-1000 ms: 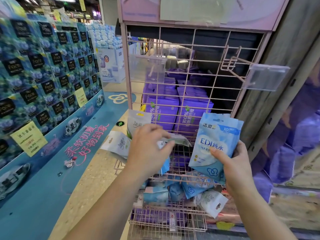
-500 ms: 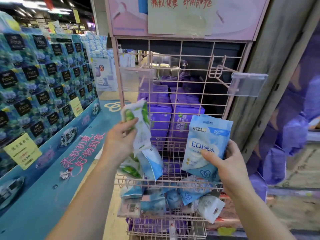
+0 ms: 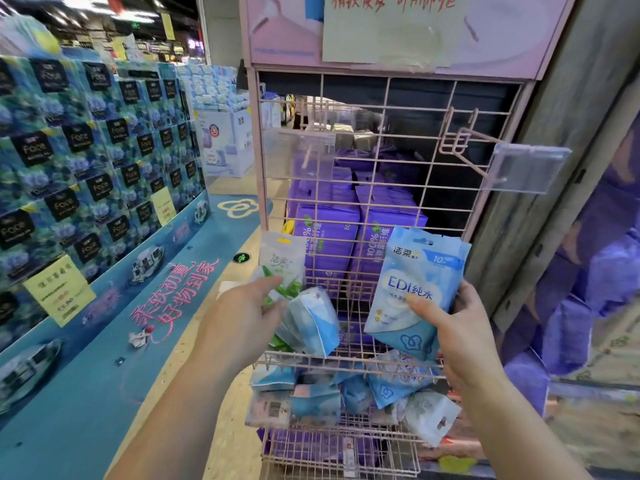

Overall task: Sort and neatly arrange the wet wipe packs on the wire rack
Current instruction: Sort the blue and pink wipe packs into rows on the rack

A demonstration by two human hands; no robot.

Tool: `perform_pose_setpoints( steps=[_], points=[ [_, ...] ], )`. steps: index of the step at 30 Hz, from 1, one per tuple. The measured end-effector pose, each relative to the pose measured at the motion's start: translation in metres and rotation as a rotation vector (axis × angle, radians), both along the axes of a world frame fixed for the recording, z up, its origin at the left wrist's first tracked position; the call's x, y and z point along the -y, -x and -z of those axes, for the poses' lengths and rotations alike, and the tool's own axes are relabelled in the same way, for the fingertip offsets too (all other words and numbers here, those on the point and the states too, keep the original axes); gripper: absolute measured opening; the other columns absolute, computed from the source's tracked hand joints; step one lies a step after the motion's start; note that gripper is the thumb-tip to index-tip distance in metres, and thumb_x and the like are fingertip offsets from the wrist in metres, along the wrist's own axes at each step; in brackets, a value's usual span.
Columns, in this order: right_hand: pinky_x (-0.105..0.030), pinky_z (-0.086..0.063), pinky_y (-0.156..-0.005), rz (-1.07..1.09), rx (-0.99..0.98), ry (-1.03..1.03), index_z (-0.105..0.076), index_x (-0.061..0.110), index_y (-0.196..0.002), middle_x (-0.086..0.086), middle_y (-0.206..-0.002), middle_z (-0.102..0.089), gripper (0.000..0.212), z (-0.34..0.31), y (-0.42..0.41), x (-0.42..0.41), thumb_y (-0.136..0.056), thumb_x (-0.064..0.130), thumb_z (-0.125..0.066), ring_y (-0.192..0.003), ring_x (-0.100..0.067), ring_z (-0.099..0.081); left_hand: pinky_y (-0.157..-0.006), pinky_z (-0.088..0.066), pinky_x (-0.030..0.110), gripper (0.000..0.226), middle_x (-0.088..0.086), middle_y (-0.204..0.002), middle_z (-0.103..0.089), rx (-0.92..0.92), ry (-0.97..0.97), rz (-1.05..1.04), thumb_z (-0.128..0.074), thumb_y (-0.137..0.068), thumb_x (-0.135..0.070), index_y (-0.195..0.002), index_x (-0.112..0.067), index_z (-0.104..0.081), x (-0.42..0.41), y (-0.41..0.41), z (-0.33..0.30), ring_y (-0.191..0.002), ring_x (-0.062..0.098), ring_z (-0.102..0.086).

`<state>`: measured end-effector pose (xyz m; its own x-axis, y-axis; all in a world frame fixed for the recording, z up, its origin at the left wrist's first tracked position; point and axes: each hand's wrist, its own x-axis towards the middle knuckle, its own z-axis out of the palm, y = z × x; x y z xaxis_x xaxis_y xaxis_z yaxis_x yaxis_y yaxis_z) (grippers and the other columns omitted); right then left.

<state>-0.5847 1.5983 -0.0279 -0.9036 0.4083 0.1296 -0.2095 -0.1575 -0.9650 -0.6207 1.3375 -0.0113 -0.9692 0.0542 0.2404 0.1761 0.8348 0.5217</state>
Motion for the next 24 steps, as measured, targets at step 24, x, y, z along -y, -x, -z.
perform_pose_setpoints(
  steps=[24],
  points=[
    [-0.031, -0.047, -0.065, -0.18, 0.35, -0.111, -0.048, 0.016, -0.112, -0.009, -0.104, -0.062, 0.048, 0.015, 0.082, 0.038, -0.073, -0.013, -0.048, -0.085, -0.023, -0.057, -0.062, -0.051, 0.034, 0.061, -0.009, -0.087, -0.069, -0.069, 0.056, -0.008, -0.059, -0.084, -0.049, -0.134, -0.036, -0.026, -0.038, -0.004, 0.036, -0.088, 0.018, -0.067]
  ],
)
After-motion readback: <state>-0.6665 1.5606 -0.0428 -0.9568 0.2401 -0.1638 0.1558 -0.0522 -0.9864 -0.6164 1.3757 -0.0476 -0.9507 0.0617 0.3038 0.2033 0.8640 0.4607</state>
